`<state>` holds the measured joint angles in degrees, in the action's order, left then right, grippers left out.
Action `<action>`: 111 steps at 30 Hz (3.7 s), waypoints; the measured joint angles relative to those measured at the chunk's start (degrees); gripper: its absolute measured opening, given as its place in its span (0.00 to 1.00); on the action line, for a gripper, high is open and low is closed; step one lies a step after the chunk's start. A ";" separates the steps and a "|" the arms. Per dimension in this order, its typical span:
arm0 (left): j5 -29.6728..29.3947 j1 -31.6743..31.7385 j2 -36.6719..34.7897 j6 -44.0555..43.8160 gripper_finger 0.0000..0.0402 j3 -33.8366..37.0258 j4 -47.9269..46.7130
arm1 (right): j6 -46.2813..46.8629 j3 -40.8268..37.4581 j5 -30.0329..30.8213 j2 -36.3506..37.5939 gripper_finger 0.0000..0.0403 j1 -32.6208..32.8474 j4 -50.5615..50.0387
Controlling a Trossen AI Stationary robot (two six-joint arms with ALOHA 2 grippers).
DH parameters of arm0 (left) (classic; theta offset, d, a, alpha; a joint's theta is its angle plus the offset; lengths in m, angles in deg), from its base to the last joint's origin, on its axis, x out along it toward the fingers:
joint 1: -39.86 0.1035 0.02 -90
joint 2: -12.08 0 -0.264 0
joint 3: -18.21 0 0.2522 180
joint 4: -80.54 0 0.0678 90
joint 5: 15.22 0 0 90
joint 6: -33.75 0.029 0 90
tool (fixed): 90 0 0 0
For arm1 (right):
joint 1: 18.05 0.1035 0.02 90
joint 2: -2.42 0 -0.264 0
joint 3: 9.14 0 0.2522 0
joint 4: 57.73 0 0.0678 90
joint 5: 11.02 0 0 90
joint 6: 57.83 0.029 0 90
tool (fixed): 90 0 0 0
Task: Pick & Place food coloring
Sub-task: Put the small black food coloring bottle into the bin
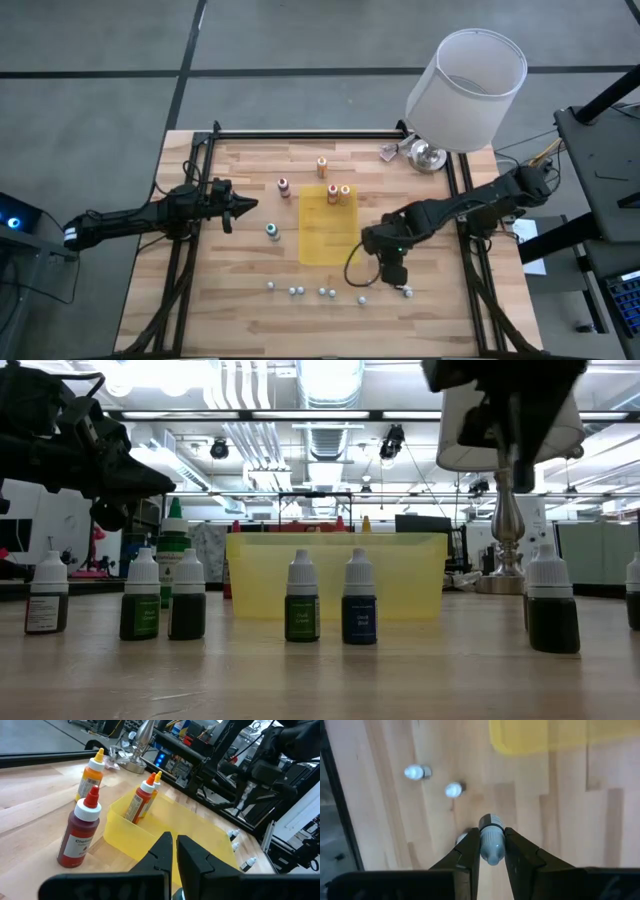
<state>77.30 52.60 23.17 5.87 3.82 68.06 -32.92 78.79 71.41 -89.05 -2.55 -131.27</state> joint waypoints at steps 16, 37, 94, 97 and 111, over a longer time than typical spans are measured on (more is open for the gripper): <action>0.02 0.00 -0.01 0.00 0.00 0.00 0.00 | -13.41 13.50 0.10 -11.43 0.15 -7.78 -1.56; 0.00 0.00 -0.02 0.00 0.00 0.00 0.00 | -22.81 24.94 0.44 -24.90 0.15 -11.73 -2.24; 0.02 -0.02 0.00 0.00 0.00 0.00 0.02 | -25.58 23.81 2.51 -31.09 0.15 -18.31 4.44; 0.00 -0.01 -0.01 0.00 0.00 0.00 0.02 | -25.99 24.91 2.49 -32.28 0.15 -18.29 4.54; 0.02 -0.01 -0.02 0.00 0.00 0.00 0.00 | -29.61 25.58 2.65 -33.25 0.15 -18.29 5.13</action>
<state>77.32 52.58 23.15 5.87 3.82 68.06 -62.53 104.37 74.06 -122.31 -20.84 -126.14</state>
